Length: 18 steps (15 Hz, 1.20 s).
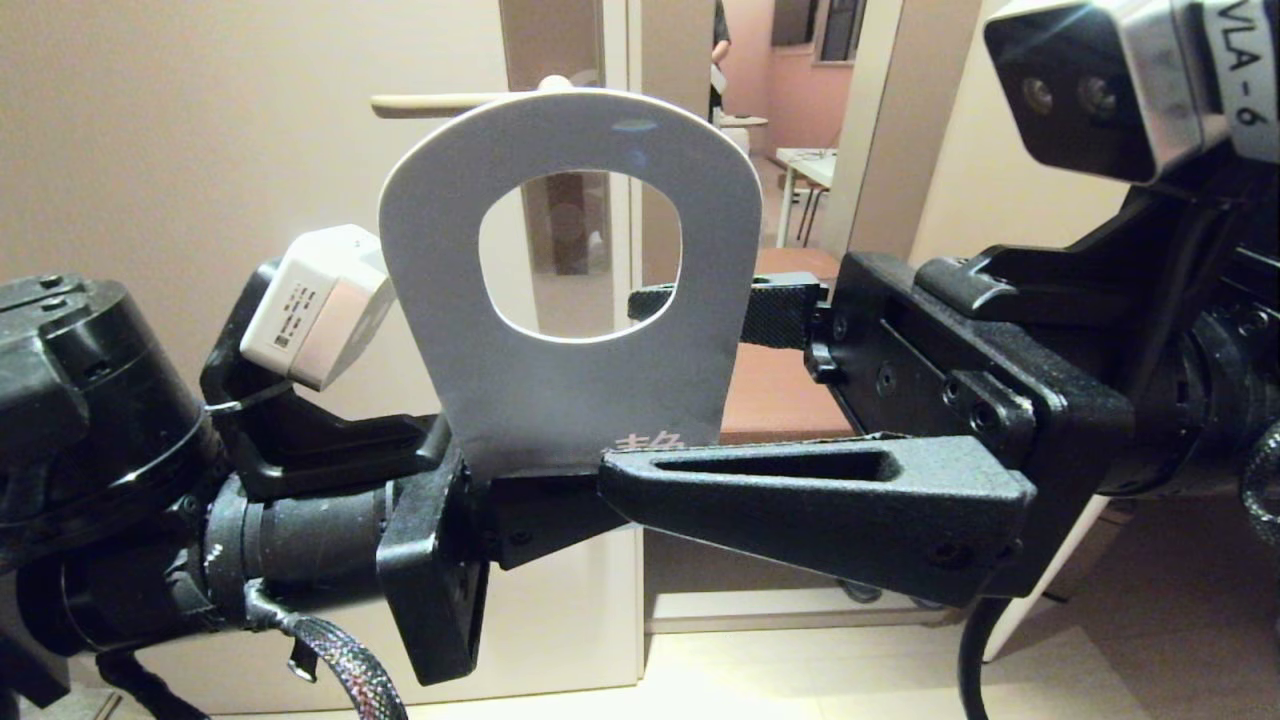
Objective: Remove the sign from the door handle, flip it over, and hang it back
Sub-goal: Hand it to the other hand
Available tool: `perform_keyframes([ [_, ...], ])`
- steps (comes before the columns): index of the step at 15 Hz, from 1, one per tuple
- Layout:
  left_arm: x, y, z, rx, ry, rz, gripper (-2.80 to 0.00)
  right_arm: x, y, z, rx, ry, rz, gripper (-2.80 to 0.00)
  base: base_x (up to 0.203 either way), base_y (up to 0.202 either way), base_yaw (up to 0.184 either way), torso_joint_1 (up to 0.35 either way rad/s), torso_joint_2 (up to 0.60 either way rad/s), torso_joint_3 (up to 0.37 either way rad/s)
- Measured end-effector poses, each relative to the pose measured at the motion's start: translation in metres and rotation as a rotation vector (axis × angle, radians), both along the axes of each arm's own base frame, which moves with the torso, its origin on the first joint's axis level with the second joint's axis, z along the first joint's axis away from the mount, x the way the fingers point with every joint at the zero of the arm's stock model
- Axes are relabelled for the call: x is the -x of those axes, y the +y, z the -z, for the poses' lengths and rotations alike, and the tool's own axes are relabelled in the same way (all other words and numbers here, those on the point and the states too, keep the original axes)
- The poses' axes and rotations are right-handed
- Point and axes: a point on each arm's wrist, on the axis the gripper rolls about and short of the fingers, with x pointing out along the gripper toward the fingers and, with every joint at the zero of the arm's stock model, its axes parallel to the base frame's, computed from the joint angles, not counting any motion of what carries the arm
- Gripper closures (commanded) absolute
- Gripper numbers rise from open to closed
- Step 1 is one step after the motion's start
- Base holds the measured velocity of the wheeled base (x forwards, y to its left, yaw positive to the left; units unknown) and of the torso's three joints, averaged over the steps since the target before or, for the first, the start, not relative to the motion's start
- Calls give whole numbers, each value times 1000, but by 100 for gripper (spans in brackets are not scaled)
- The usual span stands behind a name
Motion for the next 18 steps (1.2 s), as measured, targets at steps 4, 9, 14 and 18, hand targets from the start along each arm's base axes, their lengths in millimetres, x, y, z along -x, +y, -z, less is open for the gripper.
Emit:
perform_keyframes([
  [4, 4, 2, -3, 25, 71, 12, 0, 1, -3, 2, 6, 4, 7, -280, 0, 0, 0, 0, 0, 0],
  [9, 8, 4, -5, 35, 93, 18, 0, -4, -9, 5, 12, 10, 39, -280, 0, 0, 0, 0, 0, 0],
  [14, 11, 6, -7, 51, 138, 23, 0, -21, -27, 6, 14, 13, 130, -280, 0, 0, 0, 0, 0, 0],
  [18, 16, 8, -8, 62, 165, 34, 0, -27, -47, 12, 26, 27, 205, -280, 0, 0, 0, 0, 0, 0],
])
